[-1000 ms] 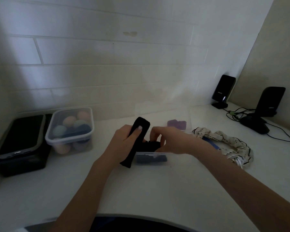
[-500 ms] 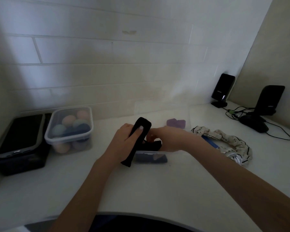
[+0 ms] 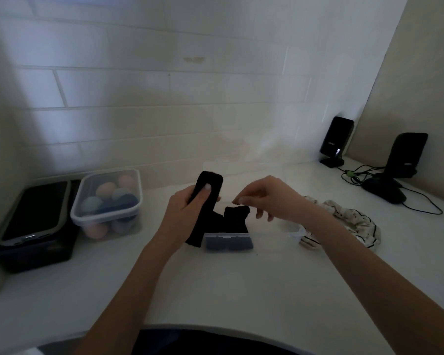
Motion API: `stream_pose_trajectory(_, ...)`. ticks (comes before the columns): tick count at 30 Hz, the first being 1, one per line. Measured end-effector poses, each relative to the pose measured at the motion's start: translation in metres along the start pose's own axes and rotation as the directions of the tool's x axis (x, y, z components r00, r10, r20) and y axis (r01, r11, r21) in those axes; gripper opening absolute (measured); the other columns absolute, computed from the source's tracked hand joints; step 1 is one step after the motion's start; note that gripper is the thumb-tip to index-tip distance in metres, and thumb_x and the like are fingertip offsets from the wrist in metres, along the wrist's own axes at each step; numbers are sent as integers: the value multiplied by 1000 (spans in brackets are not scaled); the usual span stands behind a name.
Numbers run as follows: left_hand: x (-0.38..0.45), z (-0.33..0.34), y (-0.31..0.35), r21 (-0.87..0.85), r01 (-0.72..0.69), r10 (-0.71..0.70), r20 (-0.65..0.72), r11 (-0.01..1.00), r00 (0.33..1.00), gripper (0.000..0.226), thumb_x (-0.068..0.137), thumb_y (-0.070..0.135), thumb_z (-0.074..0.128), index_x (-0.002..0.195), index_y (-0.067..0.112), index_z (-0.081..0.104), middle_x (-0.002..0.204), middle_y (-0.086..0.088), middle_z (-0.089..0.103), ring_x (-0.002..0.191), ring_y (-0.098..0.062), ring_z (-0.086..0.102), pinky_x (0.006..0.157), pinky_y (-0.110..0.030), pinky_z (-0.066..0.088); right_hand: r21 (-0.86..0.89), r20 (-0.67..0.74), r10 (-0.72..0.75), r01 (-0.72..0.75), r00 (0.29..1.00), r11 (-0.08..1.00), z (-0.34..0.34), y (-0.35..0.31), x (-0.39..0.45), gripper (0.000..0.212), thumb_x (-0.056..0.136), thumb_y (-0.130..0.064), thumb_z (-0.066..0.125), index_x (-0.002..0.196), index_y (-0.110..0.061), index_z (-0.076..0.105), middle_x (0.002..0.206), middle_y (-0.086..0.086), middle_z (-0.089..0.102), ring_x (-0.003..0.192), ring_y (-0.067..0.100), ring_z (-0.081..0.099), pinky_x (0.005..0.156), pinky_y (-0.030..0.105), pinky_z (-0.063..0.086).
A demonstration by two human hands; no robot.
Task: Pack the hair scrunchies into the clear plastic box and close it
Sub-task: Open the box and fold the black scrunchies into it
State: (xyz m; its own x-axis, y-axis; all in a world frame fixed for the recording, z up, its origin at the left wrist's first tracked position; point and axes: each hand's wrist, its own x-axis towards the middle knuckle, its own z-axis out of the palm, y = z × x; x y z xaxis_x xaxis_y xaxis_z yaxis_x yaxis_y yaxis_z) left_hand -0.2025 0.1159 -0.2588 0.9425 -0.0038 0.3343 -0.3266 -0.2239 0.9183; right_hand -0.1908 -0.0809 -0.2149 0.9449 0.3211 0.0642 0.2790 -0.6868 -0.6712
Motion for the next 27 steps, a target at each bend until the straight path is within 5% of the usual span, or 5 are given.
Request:
stream_pose_trajectory(11,4,3,17,53,-55,55,12,997,998,34,93,38,47,89,12,69,69,8,67,51,2,58,52,-12,45,-97,101,88,-78,991,992,11,6,-1,15,91,-21,57,99,-17,70,76,-2,70,60,6,58,45,9,44)
stream_pose_trajectory(15,2,6,14,202,-48,16,158,978,987,35,92,44,46,75,18,62,68,-2,69,64,-19,68,65,-35,53,-243,100,147,-119,984,963,26,9,5,22,81,-14,70,101,-15,63,81,8,69,61,15,60,54,19,49)
stream_pose_trajectory(20,3,6,15,667,-328,220,244,669,945,42,96,43,34,57,28,30,52,9,43,59,-24,54,66,-31,29,-604,80,142,-66,987,794,36,-6,10,30,84,-25,64,112,-15,61,110,9,62,96,27,62,79,34,51)
stream_pose_trajectory(24,7,7,21,780,-348,37,387,519,921,43,97,46,24,60,25,31,58,7,44,63,-22,48,73,-33,29,-703,84,144,-44,986,710,34,-15,11,37,84,-42,59,107,-13,63,104,9,65,95,28,63,77,34,50)
stream_pose_trajectory(27,12,5,20,782,-262,-165,419,565,893,45,97,47,26,68,16,42,73,-3,53,74,-25,53,74,-36,37,-641,61,115,-50,991,766,25,-15,4,37,77,-43,65,98,-12,64,98,4,65,91,26,61,81,37,53)
